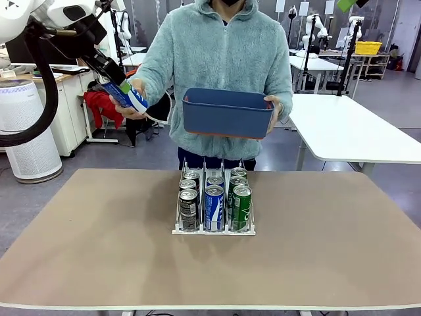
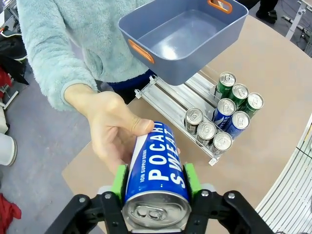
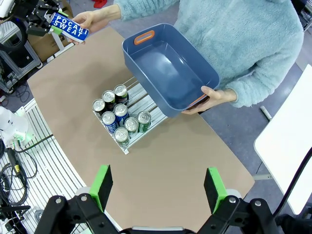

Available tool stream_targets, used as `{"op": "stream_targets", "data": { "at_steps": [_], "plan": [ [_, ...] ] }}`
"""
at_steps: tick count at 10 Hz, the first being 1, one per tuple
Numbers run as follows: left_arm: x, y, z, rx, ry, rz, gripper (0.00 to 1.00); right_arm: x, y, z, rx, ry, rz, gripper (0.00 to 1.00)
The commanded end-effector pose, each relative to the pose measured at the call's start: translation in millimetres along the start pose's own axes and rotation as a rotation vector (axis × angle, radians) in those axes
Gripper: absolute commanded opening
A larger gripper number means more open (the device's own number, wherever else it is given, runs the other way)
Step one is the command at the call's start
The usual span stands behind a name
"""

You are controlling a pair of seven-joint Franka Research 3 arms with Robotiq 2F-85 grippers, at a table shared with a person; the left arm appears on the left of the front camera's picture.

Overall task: Fill the beverage cans into the dispenser.
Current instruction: Pick up the Ionic drink handed by the human.

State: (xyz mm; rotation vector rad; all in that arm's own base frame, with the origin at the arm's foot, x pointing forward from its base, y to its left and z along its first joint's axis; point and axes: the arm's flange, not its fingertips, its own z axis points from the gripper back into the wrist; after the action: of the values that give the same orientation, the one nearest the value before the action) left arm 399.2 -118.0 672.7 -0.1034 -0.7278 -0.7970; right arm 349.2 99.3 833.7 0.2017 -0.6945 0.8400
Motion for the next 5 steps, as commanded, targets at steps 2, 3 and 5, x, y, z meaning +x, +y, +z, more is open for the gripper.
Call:
{"op": "stream_targets", "data": {
  "at_steps": [2, 3, 5],
  "plan": [
    [1.3, 0.4, 4.9, 0.013, 0.012, -0.006, 0.00, 0.7, 0.5, -0.8, -0.001, 0.002, 0.000, 1.00],
    [0.2, -0.1, 0.3, 0.000, 0.000, -0.004, 0.00, 0.7, 0.5, -0.8, -0.001, 0.002, 0.000, 1.00],
    [0.2, -0.1, 0.3, 0.000, 0.000, -0.004, 0.00, 0.7, 0.5, -0.8, -0.001, 0.002, 0.000, 1.00]
  ]
}}
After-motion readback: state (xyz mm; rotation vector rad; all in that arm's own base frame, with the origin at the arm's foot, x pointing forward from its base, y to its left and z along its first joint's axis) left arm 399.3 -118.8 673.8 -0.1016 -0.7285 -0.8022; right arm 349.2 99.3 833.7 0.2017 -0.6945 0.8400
